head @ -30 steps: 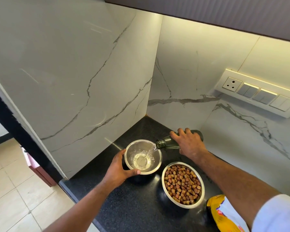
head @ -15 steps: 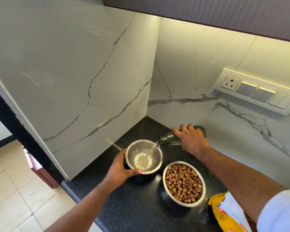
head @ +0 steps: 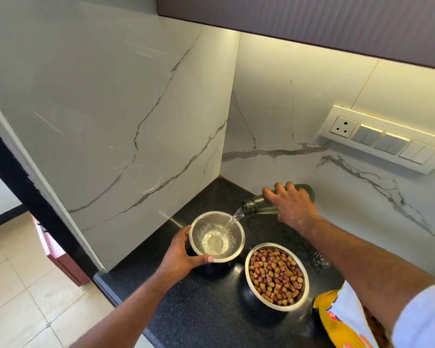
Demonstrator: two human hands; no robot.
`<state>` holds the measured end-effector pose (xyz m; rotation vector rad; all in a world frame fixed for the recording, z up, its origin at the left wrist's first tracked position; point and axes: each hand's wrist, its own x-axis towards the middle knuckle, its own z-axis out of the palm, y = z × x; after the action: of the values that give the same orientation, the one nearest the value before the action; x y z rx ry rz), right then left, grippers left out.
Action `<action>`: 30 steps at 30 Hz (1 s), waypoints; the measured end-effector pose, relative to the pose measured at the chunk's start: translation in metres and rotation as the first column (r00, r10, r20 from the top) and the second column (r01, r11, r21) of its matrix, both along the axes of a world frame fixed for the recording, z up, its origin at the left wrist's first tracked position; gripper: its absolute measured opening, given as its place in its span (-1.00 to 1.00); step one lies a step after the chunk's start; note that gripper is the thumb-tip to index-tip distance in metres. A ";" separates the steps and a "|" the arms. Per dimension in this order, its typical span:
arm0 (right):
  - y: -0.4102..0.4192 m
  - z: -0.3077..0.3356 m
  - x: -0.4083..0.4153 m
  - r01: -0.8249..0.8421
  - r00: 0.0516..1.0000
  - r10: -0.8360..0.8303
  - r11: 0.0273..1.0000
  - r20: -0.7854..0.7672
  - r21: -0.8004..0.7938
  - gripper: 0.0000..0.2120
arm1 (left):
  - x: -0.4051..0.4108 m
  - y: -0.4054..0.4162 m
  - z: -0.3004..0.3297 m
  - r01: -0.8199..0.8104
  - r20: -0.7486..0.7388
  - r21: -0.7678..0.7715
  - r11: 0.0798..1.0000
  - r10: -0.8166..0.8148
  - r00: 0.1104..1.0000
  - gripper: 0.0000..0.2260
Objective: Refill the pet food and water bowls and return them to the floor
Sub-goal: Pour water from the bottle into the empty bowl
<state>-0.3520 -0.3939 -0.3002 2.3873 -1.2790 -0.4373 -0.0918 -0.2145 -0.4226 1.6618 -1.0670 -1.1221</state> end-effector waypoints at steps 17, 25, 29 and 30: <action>-0.001 0.011 -0.002 0.021 0.999 -0.022 0.999 -0.039 -0.046 -0.13 | -0.002 0.003 0.001 0.002 -0.038 -0.010 1.000 -0.002 0.999 0.11; -0.006 0.009 -0.002 0.042 0.997 -0.044 0.998 -0.057 -0.041 -0.10 | -0.002 0.003 -0.001 -0.005 -0.025 -0.014 1.000 0.004 1.000 0.10; -0.007 0.009 -0.001 0.046 0.997 -0.049 0.998 -0.062 -0.043 -0.11 | -0.002 0.002 -0.002 -0.004 -0.034 -0.006 1.000 0.004 0.999 0.10; -0.007 0.009 -0.001 0.045 0.997 -0.048 0.998 -0.064 -0.044 -0.10 | -0.001 0.002 -0.002 -0.006 -0.036 -0.004 1.000 0.006 0.999 0.10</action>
<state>-0.3531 -0.4009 -0.2913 2.2933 -1.3043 -0.4929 -0.0932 -0.2127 -0.4249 1.6351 -1.0407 -1.1414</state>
